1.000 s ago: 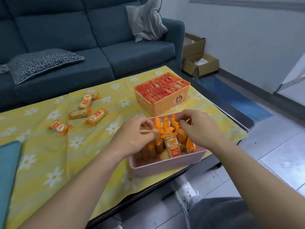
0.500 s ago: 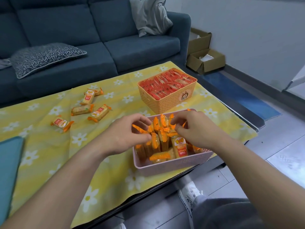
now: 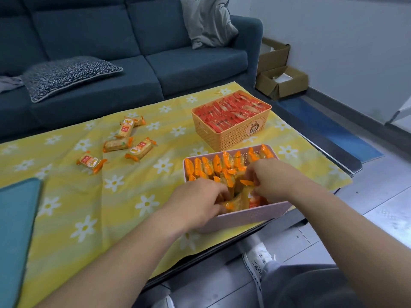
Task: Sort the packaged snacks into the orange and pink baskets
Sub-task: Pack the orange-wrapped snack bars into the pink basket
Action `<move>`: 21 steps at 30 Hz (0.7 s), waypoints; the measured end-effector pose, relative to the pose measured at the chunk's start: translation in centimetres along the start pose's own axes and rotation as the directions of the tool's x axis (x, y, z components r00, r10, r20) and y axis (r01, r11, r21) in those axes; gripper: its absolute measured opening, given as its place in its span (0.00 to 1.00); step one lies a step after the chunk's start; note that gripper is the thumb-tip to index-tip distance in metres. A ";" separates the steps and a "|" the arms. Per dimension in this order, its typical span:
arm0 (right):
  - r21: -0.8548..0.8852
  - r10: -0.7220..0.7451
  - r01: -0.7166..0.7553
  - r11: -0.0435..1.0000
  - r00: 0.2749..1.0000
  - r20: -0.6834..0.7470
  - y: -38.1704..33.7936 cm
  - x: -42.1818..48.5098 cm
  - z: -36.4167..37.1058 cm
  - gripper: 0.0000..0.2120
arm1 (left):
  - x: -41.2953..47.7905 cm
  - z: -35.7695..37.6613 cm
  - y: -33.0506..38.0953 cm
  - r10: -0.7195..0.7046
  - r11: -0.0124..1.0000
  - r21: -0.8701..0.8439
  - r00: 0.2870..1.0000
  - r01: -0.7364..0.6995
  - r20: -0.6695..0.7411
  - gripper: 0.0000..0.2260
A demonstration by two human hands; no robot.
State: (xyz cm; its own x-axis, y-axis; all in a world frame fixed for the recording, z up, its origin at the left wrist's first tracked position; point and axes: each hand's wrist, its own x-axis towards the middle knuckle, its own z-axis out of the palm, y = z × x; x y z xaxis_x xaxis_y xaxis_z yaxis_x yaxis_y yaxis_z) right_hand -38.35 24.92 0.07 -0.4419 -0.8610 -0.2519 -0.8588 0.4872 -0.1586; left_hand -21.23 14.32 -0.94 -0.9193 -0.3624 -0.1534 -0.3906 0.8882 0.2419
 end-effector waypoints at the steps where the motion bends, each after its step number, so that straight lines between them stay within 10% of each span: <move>1: -0.003 -0.021 0.021 1.000 1.000 0.001 0.1 0.0 -0.1 0.15 | -0.1 -0.3 -0.3 -0.015 0.999 -0.030 1.000 0.015 -0.002 0.12; 8: 0.180 -0.148 0.162 0.970 0.985 -0.090 1.7 -0.5 -1.9 0.09 | -1.3 -4.6 -4.5 -0.064 0.949 -0.313 0.993 0.031 -0.095 0.13; 21: 0.398 -0.320 0.303 0.866 0.947 -0.023 -0.6 -1.1 -1.7 0.13 | -1.2 -4.1 -4.6 0.033 0.991 -0.133 0.999 -0.036 -0.020 0.16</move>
State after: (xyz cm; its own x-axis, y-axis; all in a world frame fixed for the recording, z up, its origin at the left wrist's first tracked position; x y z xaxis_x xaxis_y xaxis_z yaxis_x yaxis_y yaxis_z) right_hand -37.80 25.28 2.03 -0.1492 -0.9748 -0.1660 -0.7742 0.2196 -0.5936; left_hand -18.49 9.53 2.03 -0.9326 -0.3384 -0.1256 -0.3605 0.8553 0.3722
